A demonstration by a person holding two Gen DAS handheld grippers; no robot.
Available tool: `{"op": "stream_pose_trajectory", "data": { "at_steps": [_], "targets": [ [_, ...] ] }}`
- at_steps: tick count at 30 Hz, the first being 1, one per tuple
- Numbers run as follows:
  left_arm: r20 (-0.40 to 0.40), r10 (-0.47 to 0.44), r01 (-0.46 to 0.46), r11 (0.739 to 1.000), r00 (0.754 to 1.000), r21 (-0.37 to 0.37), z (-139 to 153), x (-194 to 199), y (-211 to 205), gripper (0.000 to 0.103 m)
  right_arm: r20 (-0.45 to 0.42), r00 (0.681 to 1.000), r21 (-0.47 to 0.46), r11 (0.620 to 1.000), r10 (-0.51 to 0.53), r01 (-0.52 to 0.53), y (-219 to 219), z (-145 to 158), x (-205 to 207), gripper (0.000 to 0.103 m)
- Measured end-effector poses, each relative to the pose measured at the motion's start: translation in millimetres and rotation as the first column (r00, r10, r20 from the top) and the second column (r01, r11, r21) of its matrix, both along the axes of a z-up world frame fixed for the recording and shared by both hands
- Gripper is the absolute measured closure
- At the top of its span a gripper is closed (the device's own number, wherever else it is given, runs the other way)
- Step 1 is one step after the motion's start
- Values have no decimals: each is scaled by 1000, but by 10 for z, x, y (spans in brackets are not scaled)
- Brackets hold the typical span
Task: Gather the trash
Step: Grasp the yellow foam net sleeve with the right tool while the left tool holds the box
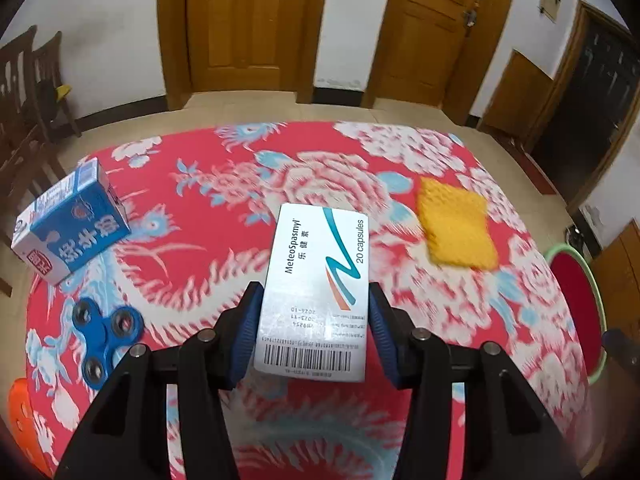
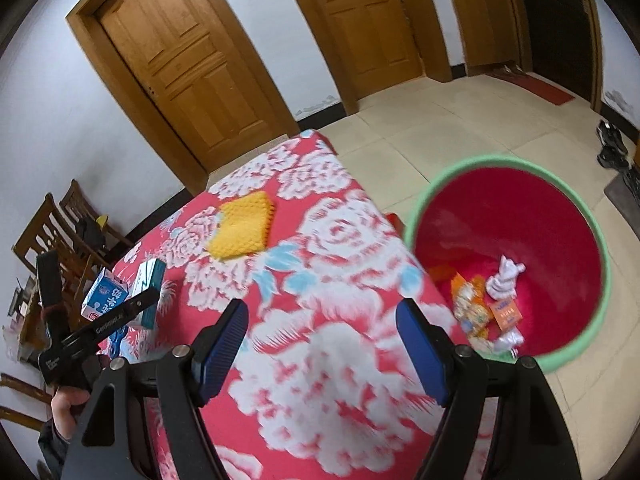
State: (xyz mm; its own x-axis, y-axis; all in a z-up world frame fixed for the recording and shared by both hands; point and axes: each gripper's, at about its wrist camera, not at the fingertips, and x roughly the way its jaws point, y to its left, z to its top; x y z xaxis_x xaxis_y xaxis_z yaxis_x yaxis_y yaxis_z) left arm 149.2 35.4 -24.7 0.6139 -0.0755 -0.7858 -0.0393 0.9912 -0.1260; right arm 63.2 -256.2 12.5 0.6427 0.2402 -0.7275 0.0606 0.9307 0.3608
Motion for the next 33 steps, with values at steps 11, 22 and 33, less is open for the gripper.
{"op": "stream_pose_trajectory", "data": {
  "at_steps": [11,22,33],
  "targets": [
    [12,56,-56,998,998,8,-166,152,173,51,-66,994,-41,995,92,-95,556,-147,664,25],
    [15,80,-80,997,997,2,-266,172,262,51,-106,991,-78,993,83,-92,879,-450,1201,25],
    [19,78,-79,997,997,7,-274,171,244,51,-71,991,-167,979,109,-120,1075,-511,1322,55]
  ]
}}
